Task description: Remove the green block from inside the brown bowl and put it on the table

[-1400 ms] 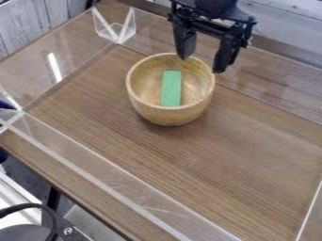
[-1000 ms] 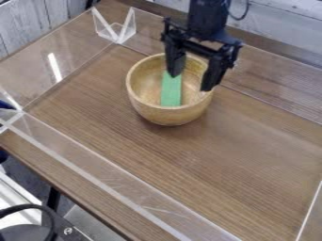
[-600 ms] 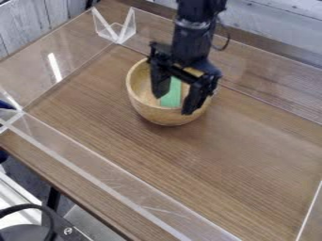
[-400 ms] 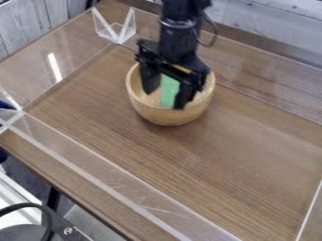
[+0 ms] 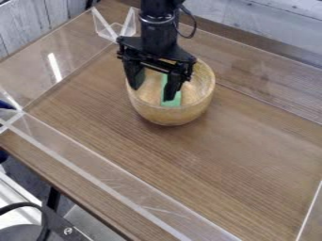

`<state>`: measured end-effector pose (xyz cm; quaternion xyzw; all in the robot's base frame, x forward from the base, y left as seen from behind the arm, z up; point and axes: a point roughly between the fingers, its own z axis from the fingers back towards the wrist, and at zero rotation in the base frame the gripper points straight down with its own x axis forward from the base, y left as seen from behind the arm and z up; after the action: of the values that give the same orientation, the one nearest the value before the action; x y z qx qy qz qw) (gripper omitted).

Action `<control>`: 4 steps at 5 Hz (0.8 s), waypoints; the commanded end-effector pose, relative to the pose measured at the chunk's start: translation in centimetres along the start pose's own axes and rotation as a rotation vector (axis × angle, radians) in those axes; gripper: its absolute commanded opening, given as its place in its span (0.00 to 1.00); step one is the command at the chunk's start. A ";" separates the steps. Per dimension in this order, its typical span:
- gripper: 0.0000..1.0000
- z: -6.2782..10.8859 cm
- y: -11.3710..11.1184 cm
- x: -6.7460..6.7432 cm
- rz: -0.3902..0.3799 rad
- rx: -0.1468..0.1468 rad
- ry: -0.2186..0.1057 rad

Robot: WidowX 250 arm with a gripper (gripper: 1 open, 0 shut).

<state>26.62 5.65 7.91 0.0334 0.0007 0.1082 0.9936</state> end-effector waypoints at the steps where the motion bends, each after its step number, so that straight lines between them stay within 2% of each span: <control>1: 1.00 1.1 -0.1 1.0 -0.004 0.001 -0.071; 4: 1.00 -0.9 -1.4 2.3 -0.032 0.013 -0.051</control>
<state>28.00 4.72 5.41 0.0395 0.0078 0.0937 0.9948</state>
